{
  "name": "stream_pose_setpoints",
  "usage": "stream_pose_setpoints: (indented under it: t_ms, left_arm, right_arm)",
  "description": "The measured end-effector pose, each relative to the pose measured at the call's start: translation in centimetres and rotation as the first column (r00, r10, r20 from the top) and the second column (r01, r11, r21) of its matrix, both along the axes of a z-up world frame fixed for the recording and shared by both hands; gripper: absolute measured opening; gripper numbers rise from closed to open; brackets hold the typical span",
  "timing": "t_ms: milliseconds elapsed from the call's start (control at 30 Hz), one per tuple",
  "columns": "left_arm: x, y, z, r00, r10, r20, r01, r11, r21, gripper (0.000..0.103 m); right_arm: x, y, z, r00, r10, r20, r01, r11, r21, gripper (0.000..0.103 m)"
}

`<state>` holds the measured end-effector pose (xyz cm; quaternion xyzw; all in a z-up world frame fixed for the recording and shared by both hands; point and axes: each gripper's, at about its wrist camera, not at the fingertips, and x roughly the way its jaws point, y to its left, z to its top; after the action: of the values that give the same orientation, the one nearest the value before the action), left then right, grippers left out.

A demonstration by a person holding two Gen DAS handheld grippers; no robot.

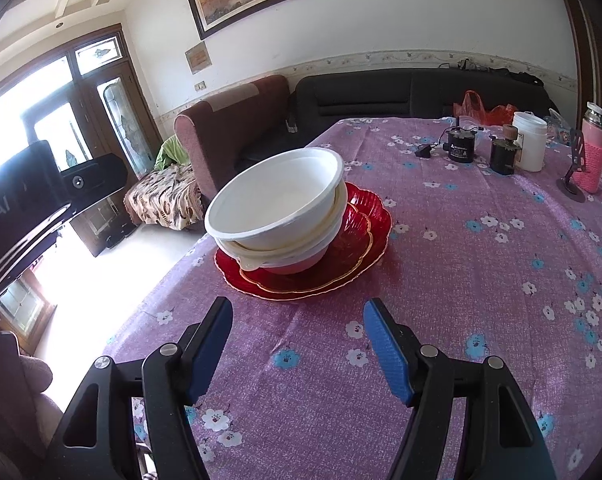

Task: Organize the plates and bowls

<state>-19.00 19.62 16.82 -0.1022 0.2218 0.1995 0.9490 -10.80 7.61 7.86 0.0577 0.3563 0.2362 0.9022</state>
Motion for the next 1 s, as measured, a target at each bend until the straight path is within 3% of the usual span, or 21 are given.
stream_pose_setpoints:
  t_ms: [167, 300, 400, 467, 567, 833, 1000]
  left_arm:
    - [-2.4, -0.1, 1.9, 0.999, -0.004, 0.043, 0.003, 1.0, 0.024, 0.101]
    - [-5.5, 0.0, 4.7, 0.993, 0.017, 0.114, -0.023, 0.999, 0.047, 0.101]
    - [-7.3, 0.0, 6.7, 0.982, 0.04, 0.183, -0.051, 0.997, 0.056, 0.103]
    - [-7.7, -0.3, 7.0, 0.975, 0.052, 0.215, -0.068, 0.995, 0.067, 0.103]
    - [-6.5, -1.1, 6.3, 0.982, 0.043, 0.182, -0.061, 0.994, 0.096, 0.103]
    - [-2.3, -2.5, 4.6, 0.995, 0.008, 0.096, -0.016, 0.997, 0.08, 0.103]
    - [-1.8, -3.7, 5.0, 0.991, 0.022, 0.133, -0.036, 0.994, 0.104, 0.103]
  right_arm:
    - [-1.5, 0.1, 1.4, 1.0, -0.001, 0.025, 0.0, 1.0, 0.029, 0.073]
    - [-2.7, 0.2, 4.1, 0.998, 0.016, 0.067, -0.022, 0.995, 0.095, 0.073]
    - [-3.3, -0.2, 6.4, 0.995, 0.014, 0.1, -0.03, 0.988, 0.154, 0.087]
    - [-3.6, -0.5, 7.1, 0.994, 0.008, 0.109, -0.027, 0.985, 0.172, 0.089]
    - [-3.5, -0.7, 6.8, 0.994, 0.009, 0.11, -0.027, 0.987, 0.161, 0.089]
    - [-1.4, -2.3, 4.0, 0.997, -0.015, 0.071, 0.003, 0.986, 0.167, 0.089]
    - [0.6, -2.7, 2.3, 1.0, 0.008, 0.022, -0.012, 0.984, 0.178, 0.089]
